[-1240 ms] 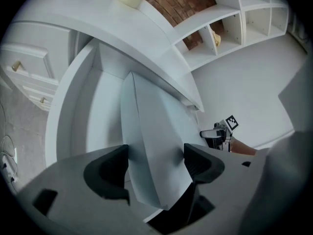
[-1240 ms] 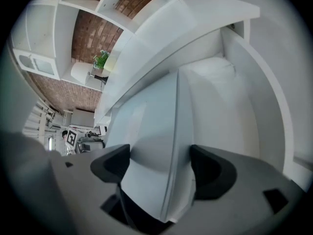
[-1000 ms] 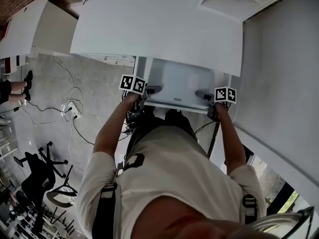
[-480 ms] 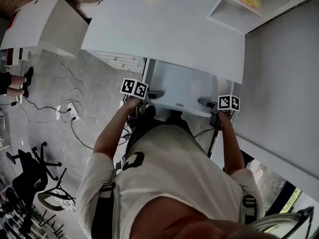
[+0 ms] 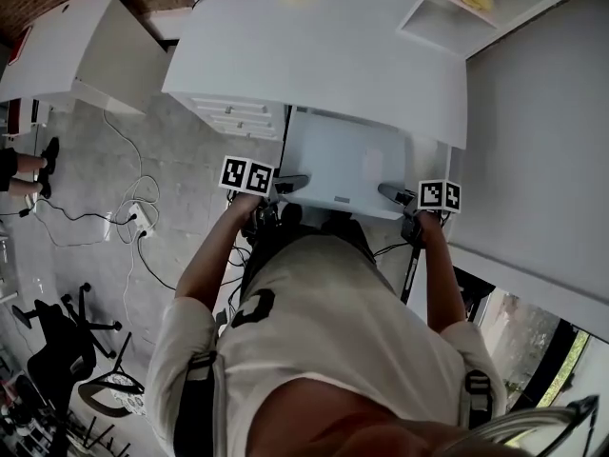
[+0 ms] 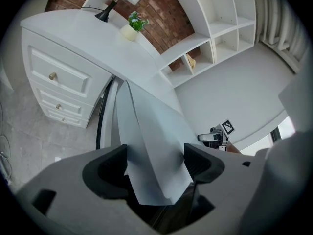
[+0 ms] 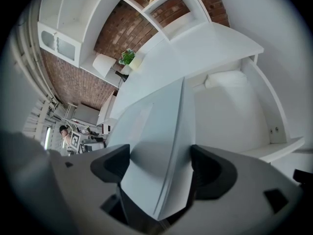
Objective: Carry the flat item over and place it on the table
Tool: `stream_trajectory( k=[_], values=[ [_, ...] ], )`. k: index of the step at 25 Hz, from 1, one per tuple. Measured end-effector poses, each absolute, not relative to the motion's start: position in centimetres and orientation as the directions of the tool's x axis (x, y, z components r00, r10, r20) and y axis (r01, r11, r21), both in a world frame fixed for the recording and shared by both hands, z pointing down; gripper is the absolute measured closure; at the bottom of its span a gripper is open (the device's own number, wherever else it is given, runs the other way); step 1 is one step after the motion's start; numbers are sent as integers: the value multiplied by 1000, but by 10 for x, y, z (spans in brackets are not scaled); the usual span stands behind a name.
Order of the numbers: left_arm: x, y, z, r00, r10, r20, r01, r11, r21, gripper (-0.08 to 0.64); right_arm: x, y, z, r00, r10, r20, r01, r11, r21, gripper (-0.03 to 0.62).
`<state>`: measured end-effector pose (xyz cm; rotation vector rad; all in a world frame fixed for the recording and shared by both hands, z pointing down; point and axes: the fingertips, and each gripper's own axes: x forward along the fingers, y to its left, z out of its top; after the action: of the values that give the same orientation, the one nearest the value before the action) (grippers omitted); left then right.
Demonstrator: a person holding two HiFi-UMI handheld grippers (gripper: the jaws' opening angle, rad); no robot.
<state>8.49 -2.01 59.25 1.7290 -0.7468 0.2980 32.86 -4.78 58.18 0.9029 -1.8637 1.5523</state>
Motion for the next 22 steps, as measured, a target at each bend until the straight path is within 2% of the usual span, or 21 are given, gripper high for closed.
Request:
stream_trajectory(
  k=[8,22],
  values=[
    [70,-6,571,741,-390,547,-635,-140,760,204,316,-39,567,-658,-184,730,-752,132,-645,204],
    [107,9,521,653,-513,557,-707,-150,691,204,352,-50,527,-759,-239,605,-650,245,-719,232]
  ],
)
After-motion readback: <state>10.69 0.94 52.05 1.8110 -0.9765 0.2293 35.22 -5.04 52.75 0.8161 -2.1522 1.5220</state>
